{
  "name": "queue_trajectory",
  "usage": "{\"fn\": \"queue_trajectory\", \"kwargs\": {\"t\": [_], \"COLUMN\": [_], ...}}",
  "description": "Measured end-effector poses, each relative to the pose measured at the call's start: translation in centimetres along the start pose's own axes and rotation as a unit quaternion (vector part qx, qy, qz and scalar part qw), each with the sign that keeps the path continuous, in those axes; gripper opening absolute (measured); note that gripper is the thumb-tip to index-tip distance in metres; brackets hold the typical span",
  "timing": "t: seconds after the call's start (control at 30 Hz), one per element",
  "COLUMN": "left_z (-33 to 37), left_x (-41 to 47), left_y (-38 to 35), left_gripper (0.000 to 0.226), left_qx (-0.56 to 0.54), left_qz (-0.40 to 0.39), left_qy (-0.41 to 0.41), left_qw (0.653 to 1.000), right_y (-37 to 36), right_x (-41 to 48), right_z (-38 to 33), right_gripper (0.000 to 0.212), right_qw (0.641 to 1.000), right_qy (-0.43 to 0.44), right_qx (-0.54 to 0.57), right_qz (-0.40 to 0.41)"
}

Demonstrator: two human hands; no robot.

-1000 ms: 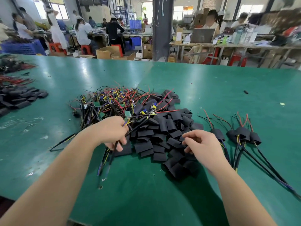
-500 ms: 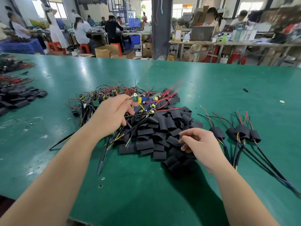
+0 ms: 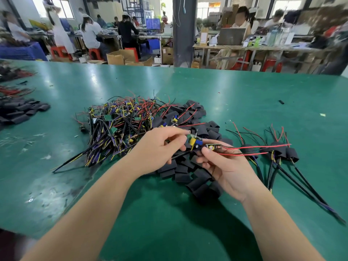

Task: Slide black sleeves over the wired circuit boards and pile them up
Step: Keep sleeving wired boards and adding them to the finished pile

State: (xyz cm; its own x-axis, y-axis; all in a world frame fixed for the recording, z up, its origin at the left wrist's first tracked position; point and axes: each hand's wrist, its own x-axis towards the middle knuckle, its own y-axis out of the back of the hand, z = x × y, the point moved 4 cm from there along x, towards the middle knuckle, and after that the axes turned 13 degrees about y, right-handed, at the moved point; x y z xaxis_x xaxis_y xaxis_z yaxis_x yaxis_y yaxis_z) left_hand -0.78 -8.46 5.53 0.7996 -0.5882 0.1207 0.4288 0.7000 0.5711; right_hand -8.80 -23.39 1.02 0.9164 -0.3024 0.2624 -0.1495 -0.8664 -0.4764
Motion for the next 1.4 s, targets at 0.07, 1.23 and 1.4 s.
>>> {"fn": "queue_trajectory", "kwargs": {"t": [0.07,1.23,1.4], "left_z": [-0.1,-6.0,-7.2], "left_x": [-0.1,5.4,5.4], "left_y": [-0.5,2.1,2.0], "left_gripper": [0.031,0.026,0.026], "left_qx": [-0.011,0.468,0.512], "left_qz": [-0.017,0.191,0.227], "left_qy": [0.001,0.1,0.134], "left_qw": [1.0,0.857,0.818], "right_y": [0.0,1.9,2.0], "right_x": [0.0,0.7,0.7], "right_z": [0.2,-0.6,-0.5], "right_gripper": [0.023,0.028,0.026], "right_qw": [1.0,0.979,0.976], "right_qy": [0.001,-0.025,-0.036], "right_qx": [-0.017,0.145,0.153], "right_qz": [0.006,0.144,0.153]}}
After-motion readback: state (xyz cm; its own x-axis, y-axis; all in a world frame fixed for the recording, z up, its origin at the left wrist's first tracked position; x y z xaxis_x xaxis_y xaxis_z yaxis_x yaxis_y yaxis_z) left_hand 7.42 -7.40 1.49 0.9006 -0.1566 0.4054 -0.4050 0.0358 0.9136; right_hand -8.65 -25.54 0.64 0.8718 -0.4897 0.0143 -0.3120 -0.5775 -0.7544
